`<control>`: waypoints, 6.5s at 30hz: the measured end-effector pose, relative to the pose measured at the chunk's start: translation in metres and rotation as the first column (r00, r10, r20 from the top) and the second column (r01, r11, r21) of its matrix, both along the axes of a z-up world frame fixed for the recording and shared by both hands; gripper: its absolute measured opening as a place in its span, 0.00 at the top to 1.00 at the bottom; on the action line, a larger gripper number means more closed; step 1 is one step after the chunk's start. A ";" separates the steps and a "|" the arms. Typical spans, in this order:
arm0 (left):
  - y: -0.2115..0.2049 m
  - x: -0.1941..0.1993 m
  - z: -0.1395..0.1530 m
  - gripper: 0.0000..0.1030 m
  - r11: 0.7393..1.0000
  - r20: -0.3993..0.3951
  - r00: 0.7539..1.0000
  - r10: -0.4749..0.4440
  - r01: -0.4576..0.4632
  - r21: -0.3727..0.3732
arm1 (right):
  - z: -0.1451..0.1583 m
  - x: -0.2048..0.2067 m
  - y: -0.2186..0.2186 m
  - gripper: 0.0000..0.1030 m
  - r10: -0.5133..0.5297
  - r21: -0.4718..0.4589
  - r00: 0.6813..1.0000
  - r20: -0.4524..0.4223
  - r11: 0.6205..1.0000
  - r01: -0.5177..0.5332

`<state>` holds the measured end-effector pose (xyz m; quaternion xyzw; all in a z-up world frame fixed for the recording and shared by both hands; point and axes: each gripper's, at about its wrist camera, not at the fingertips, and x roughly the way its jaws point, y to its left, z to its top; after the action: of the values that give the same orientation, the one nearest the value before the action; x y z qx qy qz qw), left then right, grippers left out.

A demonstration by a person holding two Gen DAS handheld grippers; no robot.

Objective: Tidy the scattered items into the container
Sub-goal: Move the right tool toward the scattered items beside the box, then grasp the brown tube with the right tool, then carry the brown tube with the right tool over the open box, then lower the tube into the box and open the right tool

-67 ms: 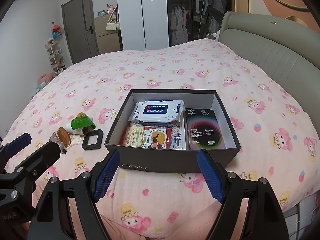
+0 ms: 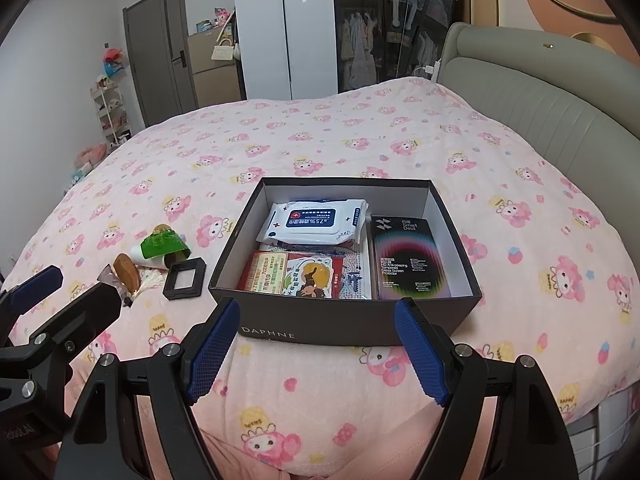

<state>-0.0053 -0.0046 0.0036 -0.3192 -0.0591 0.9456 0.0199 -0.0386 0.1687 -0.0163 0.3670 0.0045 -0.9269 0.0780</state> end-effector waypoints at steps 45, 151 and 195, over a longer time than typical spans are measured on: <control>-0.318 -0.087 -0.181 0.42 0.735 0.550 0.776 0.309 -0.562 0.380 | -0.135 -0.110 -0.300 0.67 0.574 -0.006 0.752 0.325 0.796 -0.605; -0.008 -0.232 -0.066 0.67 0.940 0.383 0.908 -0.169 0.032 0.341 | -0.049 -0.175 0.030 0.55 0.286 -0.277 0.943 0.170 0.932 -0.233; -0.011 -0.064 -0.018 0.54 0.983 0.209 0.971 -0.115 0.082 0.162 | -0.003 -0.048 -0.013 0.43 0.175 -0.024 0.981 0.085 0.985 -0.173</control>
<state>-0.0694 -0.0153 -0.0149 -0.4207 -0.1169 0.8956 0.0846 -0.0869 0.1558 -0.0194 0.4043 0.0256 -0.8998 0.1618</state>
